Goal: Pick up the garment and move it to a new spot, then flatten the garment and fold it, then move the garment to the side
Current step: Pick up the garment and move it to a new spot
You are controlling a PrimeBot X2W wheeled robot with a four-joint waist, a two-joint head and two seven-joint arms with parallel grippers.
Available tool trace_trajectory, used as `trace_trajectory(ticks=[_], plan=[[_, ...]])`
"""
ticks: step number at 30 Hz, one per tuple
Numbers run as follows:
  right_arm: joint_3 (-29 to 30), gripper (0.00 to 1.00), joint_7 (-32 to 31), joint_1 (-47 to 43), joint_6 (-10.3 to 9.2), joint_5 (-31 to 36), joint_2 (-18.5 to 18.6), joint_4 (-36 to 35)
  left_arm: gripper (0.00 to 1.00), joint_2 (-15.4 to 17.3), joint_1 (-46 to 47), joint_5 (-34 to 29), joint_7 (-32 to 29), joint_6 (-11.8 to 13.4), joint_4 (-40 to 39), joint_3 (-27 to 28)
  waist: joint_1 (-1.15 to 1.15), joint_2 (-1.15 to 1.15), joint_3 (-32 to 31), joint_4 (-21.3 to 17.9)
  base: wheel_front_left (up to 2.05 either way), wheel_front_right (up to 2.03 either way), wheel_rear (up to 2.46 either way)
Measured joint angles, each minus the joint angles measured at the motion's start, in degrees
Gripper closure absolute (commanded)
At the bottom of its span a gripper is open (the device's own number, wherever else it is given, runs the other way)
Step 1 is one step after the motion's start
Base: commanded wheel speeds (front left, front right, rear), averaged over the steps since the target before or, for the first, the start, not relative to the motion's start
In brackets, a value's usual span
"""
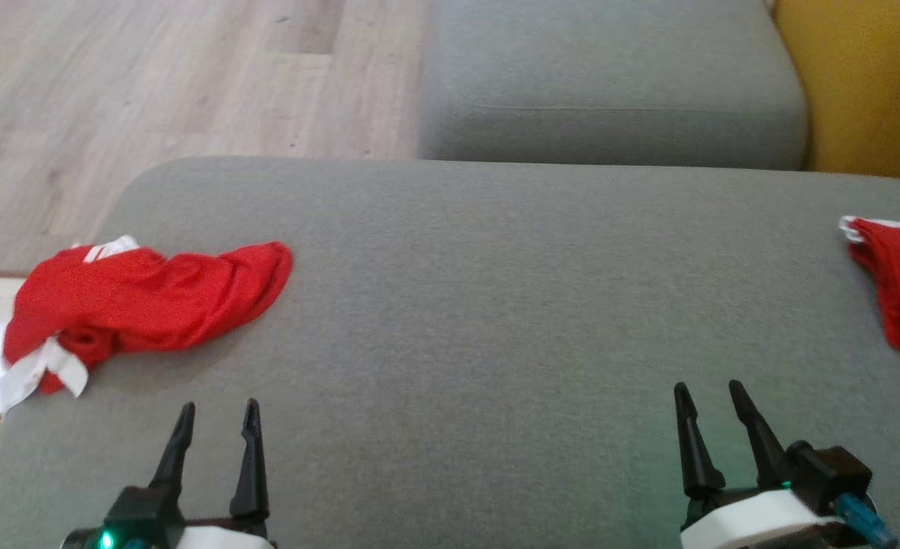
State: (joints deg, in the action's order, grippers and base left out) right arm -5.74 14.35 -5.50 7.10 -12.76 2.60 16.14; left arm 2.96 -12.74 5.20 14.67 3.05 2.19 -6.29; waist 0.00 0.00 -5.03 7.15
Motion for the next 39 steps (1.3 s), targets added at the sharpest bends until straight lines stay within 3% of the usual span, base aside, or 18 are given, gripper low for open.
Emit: trace_trajectory(ticks=[26,35,39], plan=[[-3.2,0.0,0.0,-1.2,0.0,-1.4,0.0,-0.3,0.0,0.0,-1.4,-1.8,0.0,-1.1,-0.4,5.3,0.0,0.0,0.3,15.6,0.0,0.0,0.0],[-2.9,0.0,0.0,-1.6,0.0,0.7,0.0,-0.3,0.0,0.9,-0.3,-2.6,0.0,-1.1,-4.4,8.3,0.0,0.0,2.6,16.5,0.0,0.0,0.0],[-1.6,0.0,0.0,-1.0,0.0,3.7,0.0,-0.3,0.0,2.3,5.9,-3.1,0.0,-1.8,-6.1,8.9,0.0,0.0,5.7,16.6,0.0,0.0,0.0]])
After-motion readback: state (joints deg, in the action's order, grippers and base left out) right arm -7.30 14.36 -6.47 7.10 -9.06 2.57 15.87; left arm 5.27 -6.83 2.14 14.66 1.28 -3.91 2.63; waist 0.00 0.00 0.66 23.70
